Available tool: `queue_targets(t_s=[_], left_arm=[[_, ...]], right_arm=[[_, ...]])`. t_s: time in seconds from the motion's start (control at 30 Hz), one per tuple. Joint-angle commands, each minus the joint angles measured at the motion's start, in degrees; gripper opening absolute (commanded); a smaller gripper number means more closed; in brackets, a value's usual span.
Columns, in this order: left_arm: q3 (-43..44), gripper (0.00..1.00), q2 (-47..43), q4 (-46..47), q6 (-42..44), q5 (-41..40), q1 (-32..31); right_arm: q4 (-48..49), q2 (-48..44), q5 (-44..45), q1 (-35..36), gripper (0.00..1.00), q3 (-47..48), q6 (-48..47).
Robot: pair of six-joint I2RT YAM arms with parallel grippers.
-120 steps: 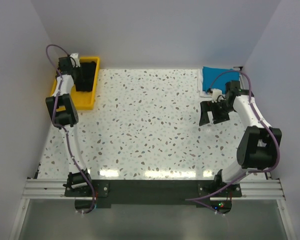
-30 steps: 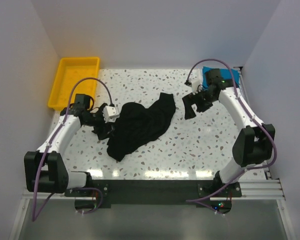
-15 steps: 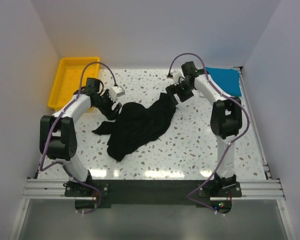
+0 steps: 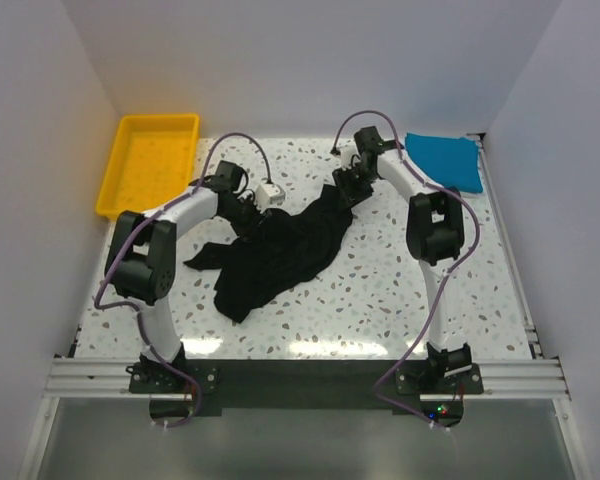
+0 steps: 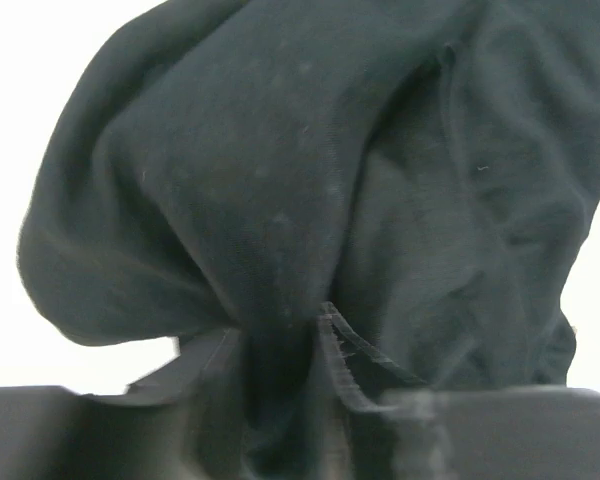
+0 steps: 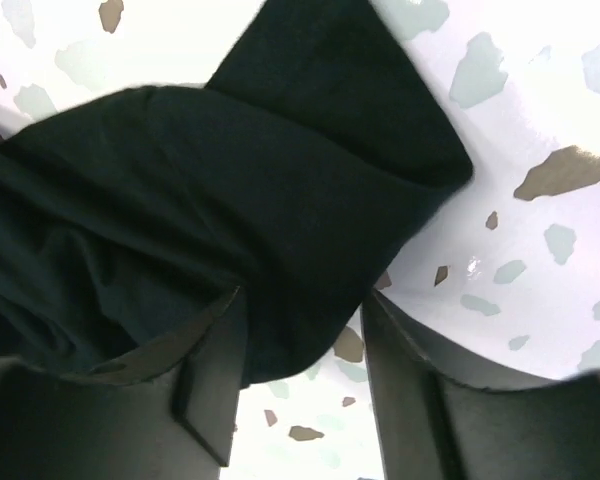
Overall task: Fold and stack the t-shirts
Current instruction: Flatten the tshirt out
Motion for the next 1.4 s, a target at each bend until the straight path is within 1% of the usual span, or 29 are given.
queue_targets(t_s=[0.0,0.03,0.07,0.1,0.13,0.17,0.2,0.23,0.27,0.3,0.33,0.37,0.4,0.43,0.5,0.53,0.63,0.67,0.73,0.77,0.83,0.87,0.93,1.0,1.13,1.17,1.23,1.33,1.37], left_arm=[[-0.2,0.26,-5.18,-1.37,2.21,0.89,-2.96],[-1.26,0.1,-9.72,-1.81,4.65,0.98,-4.02],[-2.4,0.01,-12.11,-2.42,5.98,0.72,-5.16],[-5.37,0.0,-14.75,-2.78,8.61,0.46,-8.13],[-6.88,0.0,-19.56,-3.65,10.29,0.19,-9.99],[-8.37,0.0,-21.78,-4.35,11.7,-1.55,-12.27],[-11.78,0.0,-23.81,-5.67,14.23,-3.13,-17.77],[-13.73,0.0,-26.96,-6.2,15.22,-4.63,-21.05],[-15.84,0.0,-28.21,-6.64,16.01,-8.3,-24.21],[-19.95,0.0,-29.09,-6.65,16.97,-10.33,-30.51],[-22.08,0.0,-30.15,-6.39,17.33,-12.27,-33.44],[-24.01,0.09,-30.5,-5.77,17.51,-15.68,-37.91],[-27.25,0.21,-30.59,-5.42,17.86,-17.2,-39.52],[-28.15,0.4,-30.86,-4.98,17.69,-18.34,-40.67],[-27.55,0.45,-31.21,-4.8,16.47,-17.92,-40.86],[-26.76,0.48,-31.82,-4.8,15.85,-17.57,-40.59],[-21.59,0.53,-32.35,-5.24,12.95,-13.1,-35.78],[-17.92,0.53,-32.01,-6.37,12.42,-9.08,-30.88],[-14.21,0.53,-29.99,-7.87,10.84,-5.1,-25.24],[-10.97,0.53,-29.11,-9.27,10.4,-1.43,-19.82],[-8.22,0.54,-26.39,-10.33,9.25,2.02,-14.78],[-6.47,0.55,-25.42,-10.16,8.55,4.04,-10.66],[-4.53,0.6,-22.52,-8.77,5.92,4.5,-6.34],[-3.38,0.63,-20.06,-7.44,3.03,3.28,-4.56],[-0.48,0.63,-12.5,-5.42,-0.94,2.83,0.44],[0.31,0.62,-11.53,-5.07,-1.73,1.44,1.76],[0.58,0.59,-9.51,-5.06,-2.44,-0.59,2.21],[-2.31,0.57,-9.85,-4.19,-3.49,-7.34,2.39],[-4.84,0.57,-10.29,-3.84,-3.58,-8.67,2.39]], right_arm=[[0.01,-0.01,-0.29,0.25,0.37,1.17,1.35],[0.09,-0.53,-0.29,0.34,0.3,0.21,1.08],[0.18,-1.67,0.15,0.34,0.22,-0.32,0.82],[0.36,-2.55,0.33,0.34,0.04,-1.8,0.56],[0.44,-3.34,0.59,0.25,0.0,-2.6,0.29],[0.53,-5.18,0.85,0.25,0.0,-3.48,0.12],[0.97,-6.15,1.2,-0.01,0.0,-5.32,-0.32],[1.41,-7.12,1.21,-0.19,0.0,-6.38,-0.41],[1.41,-9.22,1.21,-0.45,0.0,-7.26,-0.5],[1.06,-10.02,0.95,-0.89,0.0,-8.66,-1.02],[0.63,-11.07,0.86,-1.16,0.0,-9.37,-1.55],[-0.08,-11.95,0.59,-1.42,0.0,-10.07,-2.16],[-0.87,-14.14,0.5,-1.94,0.0,-12.43,-3.56],[-1.05,-15.38,0.59,-2.04,0.0,-14.02,-4.27],[-0.7,-19.23,1.12,-2.21,0.0,-19.01,-6.82],[-0.61,-20.21,1.47,-2.21,0.0,-20.61,-7.7],[-1.05,-23.21,1.56,-2.3,0.0,-24.75,-10.34],[-1.31,-23.73,1.56,-2.21,0.0,-25.37,-11.04],[-1.49,-25.22,1.47,-2.3,0.0,-26.95,-11.57],[-1.14,-25.67,1.3,-2.21,0.0,-27.57,-12.01],[-0.96,-26.72,1.03,-2.3,0.0,-28.97,-12.45],[-0.96,-26.99,1.03,-2.21,0.0,-29.33,-12.71],[-1.14,-27.34,1.12,-2.3,0.0,-29.94,-12.98],[-1.22,-27.69,1.12,-2.3,0.0,-30.73,-13.33],[-1.14,-28.92,1.64,-2.3,0.0,-32.58,-13.95],[-1.14,-29.27,1.82,-2.21,0.0,-32.93,-14.21],[-1.14,-30.07,2.17,-2.21,0.0,-33.98,-14.56],[-1.22,-31.21,2.44,-2.21,0.0,-35.22,-14.91],[-1.05,-31.38,2.44,-2.21,0.0,-35.39,-15.0]])
